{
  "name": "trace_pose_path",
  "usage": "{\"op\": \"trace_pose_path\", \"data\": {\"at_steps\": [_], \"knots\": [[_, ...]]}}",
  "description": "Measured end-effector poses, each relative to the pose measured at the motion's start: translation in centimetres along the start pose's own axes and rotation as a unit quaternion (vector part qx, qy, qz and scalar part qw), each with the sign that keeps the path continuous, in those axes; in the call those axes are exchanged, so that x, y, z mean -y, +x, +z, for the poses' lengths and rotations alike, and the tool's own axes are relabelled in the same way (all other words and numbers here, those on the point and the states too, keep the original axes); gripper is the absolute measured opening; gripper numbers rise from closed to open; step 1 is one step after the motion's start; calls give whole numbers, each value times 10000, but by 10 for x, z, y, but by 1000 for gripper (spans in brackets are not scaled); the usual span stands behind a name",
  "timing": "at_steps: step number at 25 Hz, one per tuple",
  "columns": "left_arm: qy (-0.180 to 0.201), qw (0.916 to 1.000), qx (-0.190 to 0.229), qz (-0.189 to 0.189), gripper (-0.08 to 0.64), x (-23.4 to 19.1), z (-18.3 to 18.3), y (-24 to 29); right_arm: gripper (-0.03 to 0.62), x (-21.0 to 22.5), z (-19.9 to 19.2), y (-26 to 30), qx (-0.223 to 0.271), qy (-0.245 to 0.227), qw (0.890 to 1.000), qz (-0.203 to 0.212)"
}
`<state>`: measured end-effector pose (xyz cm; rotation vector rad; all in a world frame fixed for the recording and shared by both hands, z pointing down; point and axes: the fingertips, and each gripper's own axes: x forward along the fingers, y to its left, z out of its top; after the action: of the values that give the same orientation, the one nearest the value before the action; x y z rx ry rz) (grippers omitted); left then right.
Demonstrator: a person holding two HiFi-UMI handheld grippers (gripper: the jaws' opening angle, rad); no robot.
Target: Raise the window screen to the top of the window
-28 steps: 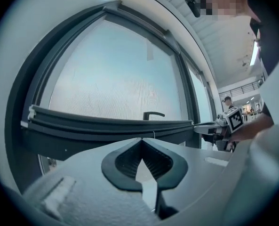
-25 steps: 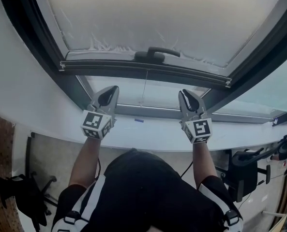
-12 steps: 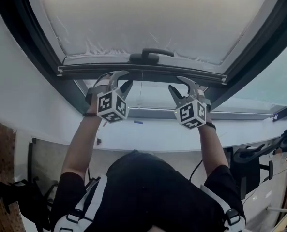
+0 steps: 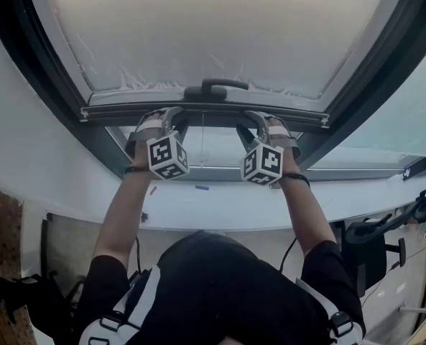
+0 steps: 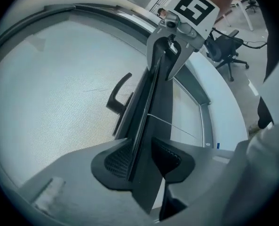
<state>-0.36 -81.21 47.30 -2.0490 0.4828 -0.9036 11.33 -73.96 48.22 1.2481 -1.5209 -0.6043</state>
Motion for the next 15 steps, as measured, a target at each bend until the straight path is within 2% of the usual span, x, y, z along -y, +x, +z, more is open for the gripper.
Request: {"op": "trace_pose_path", "data": {"at_steps": [3, 7, 12, 15], "knots": [[175, 9998, -55, 44, 134, 3, 2, 3, 168, -4, 2, 8, -58, -20, 10000, 13], [156, 9998, 4, 100, 135, 3, 2, 3, 175, -7, 2, 13, -34, 11, 10000, -45], [286, 9995, -144, -9, 135, 6, 1, 3, 183, -10, -1, 13, -372, -788, 9962, 48], [505, 9975, -464, -174, 133, 10, -1, 4, 172, -8, -1, 12, -626, -904, 9939, 51]]}}
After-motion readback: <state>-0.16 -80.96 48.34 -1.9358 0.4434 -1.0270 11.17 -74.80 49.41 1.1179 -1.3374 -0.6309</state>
